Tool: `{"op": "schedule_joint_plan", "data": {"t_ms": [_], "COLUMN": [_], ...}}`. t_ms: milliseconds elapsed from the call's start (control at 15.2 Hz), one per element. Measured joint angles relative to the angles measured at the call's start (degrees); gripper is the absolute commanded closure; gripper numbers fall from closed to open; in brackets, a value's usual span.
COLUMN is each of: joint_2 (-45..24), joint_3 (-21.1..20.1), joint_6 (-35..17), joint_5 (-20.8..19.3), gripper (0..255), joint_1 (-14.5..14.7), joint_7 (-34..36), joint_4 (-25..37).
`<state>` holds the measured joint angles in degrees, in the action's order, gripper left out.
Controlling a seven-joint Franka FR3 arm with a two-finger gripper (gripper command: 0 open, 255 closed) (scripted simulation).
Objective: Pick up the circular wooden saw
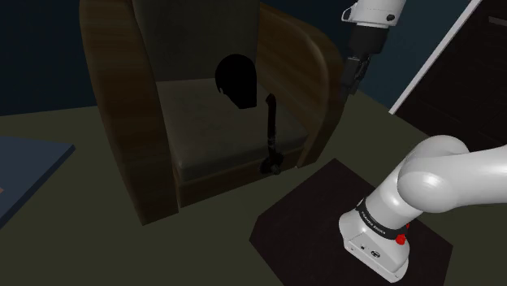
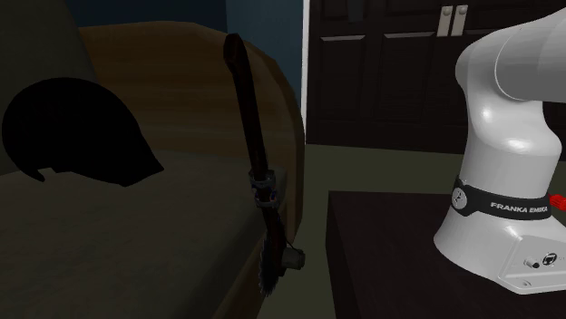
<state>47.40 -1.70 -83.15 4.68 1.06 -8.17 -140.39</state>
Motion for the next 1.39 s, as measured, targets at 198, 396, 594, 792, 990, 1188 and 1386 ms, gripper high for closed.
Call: {"op": "schedule_joint_plan", "data": {"t_ms": [198,396,594,792,990,1188,1386], "joint_2": [0.6,1.9,2.4,2.3,-2.3,-8.5,-13.1], "joint_3": [-0.7,-2.0,-2.8,-4.7,-6.4,-8.1,-9.1], "joint_6": [-4.0,-12.8,-22.8,-33.5,-46.5,-60.0,-69.1], "joint_5": [0.2,0.6,0.6,1.4,1.8,1.7,1.5], "gripper": [0,0,0,0,0,0,0], "joint_1": [0.6,1.8,2.8,4.6,5.8,6.5,6.6], "joint_7": [-0.5,-1.8,-3.7,-4.4,-5.6,-6.5,-6.9], "joint_4": [-2.8,-8.6,-14.3,-20.1,-23.7,-26.3,-27.9]}}
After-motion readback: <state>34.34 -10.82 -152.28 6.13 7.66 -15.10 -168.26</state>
